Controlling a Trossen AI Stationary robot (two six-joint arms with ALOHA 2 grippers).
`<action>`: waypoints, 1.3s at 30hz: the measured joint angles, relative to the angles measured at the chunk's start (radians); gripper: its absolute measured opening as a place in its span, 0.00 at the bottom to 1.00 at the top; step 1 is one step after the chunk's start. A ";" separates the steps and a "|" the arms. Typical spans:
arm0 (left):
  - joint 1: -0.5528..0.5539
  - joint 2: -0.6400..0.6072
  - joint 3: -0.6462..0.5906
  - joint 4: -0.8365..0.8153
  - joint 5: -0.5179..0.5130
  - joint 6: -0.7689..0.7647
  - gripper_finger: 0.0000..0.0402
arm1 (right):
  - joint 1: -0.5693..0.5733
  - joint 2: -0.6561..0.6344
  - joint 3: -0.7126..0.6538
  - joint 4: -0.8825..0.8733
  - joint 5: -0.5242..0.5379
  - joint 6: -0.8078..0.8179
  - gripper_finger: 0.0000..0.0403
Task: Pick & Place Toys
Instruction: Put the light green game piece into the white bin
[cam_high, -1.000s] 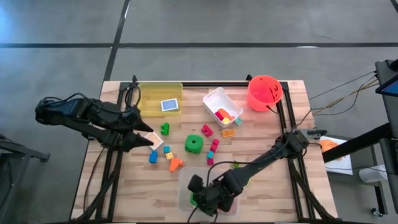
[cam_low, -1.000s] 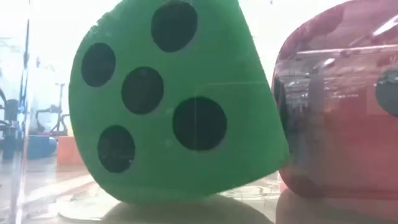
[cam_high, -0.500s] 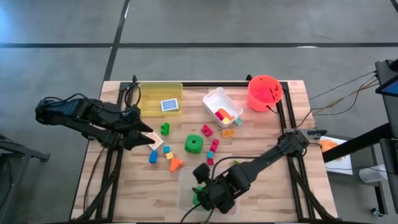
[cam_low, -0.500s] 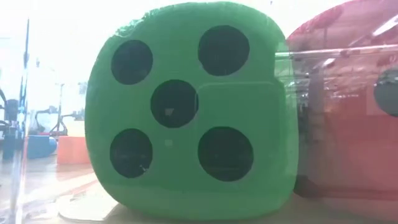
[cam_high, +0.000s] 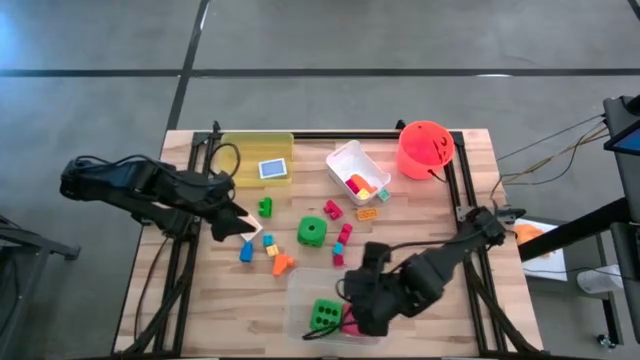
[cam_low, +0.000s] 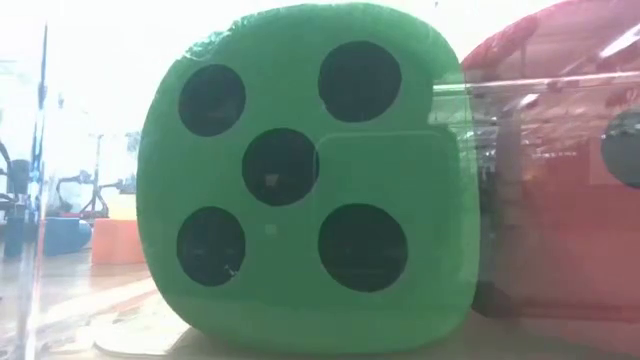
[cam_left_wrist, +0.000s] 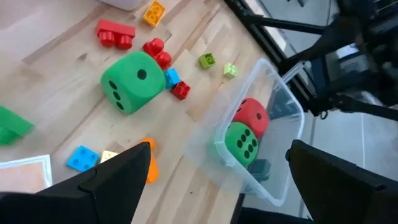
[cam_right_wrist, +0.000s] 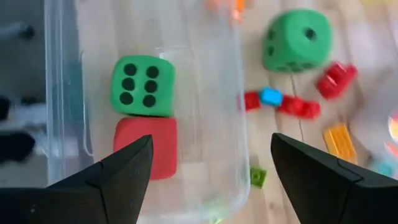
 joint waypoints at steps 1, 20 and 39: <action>0.000 0.006 0.000 -0.001 0.000 -0.003 0.92 | 0.011 -0.012 -0.001 -0.023 0.014 0.049 0.79; 0.078 0.066 0.001 -0.014 0.030 0.031 0.92 | 0.128 -0.316 -0.480 0.002 -0.101 0.444 0.79; 0.175 0.064 0.002 -0.007 0.064 0.021 0.92 | 0.143 -0.652 -1.335 0.811 -0.150 0.310 0.79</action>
